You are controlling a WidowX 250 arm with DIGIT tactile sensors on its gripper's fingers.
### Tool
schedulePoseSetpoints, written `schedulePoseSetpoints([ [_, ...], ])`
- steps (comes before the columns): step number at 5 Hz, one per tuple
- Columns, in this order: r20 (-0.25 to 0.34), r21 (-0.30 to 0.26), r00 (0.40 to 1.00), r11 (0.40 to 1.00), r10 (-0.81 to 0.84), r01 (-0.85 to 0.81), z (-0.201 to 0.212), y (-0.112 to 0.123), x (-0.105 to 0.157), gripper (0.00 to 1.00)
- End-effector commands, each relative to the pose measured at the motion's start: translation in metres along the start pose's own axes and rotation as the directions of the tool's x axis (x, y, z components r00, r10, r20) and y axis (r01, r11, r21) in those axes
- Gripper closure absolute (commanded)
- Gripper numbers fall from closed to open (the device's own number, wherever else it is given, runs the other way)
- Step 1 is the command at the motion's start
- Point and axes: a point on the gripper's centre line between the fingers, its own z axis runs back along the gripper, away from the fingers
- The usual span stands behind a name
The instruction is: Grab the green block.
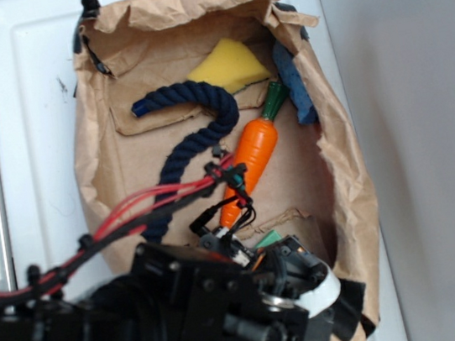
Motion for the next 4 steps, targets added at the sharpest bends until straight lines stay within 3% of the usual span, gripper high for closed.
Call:
schedulePoseSetpoints([
  [1, 0.024, -0.048, 0.998, 0.997, 0.056, -0.055, 0.016, -0.003, 0.023, 1.0],
  [3, -0.084, -0.061, 0.996, 0.998, -0.005, 0.0, 0.071, 0.022, 0.051, 1.0],
  [4, -0.076, -0.047, 0.996, 0.998, -0.047, 0.044, 0.099, 0.038, 0.059, 1.0],
])
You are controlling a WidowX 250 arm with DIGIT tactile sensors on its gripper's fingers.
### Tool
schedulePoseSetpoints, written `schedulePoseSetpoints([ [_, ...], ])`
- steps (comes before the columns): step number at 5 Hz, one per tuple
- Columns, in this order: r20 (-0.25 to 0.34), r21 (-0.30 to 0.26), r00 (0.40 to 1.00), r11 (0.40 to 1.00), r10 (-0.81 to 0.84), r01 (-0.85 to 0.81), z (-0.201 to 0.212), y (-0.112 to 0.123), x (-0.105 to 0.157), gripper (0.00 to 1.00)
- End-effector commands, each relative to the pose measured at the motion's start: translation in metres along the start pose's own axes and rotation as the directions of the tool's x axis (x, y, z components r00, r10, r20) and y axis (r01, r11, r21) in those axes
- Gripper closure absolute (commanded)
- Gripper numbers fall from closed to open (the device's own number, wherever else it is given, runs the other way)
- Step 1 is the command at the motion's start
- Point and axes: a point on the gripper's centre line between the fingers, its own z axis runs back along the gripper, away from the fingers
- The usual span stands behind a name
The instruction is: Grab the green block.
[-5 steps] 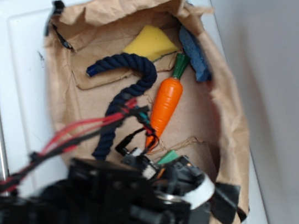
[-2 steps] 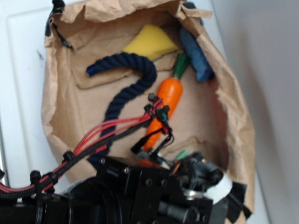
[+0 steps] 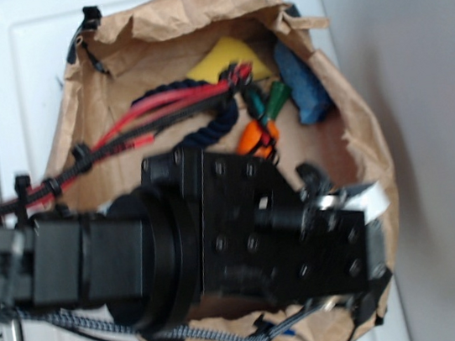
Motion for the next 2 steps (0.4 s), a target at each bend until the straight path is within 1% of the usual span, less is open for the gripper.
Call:
schedulePoseSetpoints([
  [1, 0.1, 0.006, 0.994, 0.999, -0.046, 0.046, 0.081, 0.032, 0.016, 1.0],
  [2, 0.187, 0.028, 0.981, 0.998, -0.053, 0.048, 0.102, 0.043, 0.01, 1.0],
])
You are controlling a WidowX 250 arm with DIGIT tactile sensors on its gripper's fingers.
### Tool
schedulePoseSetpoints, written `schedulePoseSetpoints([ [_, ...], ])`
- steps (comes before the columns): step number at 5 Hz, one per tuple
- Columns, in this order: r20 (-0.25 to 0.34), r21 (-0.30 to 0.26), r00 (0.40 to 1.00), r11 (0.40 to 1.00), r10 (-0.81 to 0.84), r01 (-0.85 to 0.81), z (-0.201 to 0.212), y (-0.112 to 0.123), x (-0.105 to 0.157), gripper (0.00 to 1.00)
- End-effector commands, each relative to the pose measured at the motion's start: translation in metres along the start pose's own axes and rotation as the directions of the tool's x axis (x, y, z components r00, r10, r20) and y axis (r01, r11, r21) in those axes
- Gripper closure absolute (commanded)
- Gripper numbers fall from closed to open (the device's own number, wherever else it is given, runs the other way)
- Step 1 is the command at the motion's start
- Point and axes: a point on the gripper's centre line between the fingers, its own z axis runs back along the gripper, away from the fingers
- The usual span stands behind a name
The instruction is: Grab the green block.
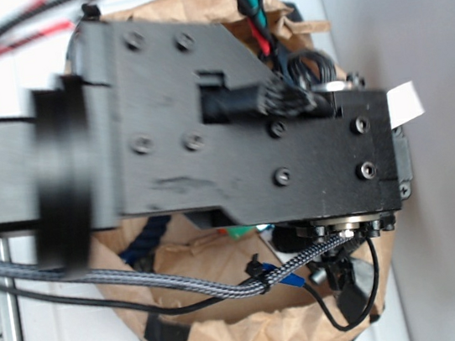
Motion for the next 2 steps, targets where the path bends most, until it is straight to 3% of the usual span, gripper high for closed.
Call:
schedulePoseSetpoints([
  [1, 0.209, -0.015, 0.977, 0.999, 0.05, -0.048, 0.045, 0.02, 0.005, 1.0],
  [2, 0.337, -0.027, 0.939, 0.997, 0.072, -0.067, 0.04, 0.015, -0.007, 1.0],
])
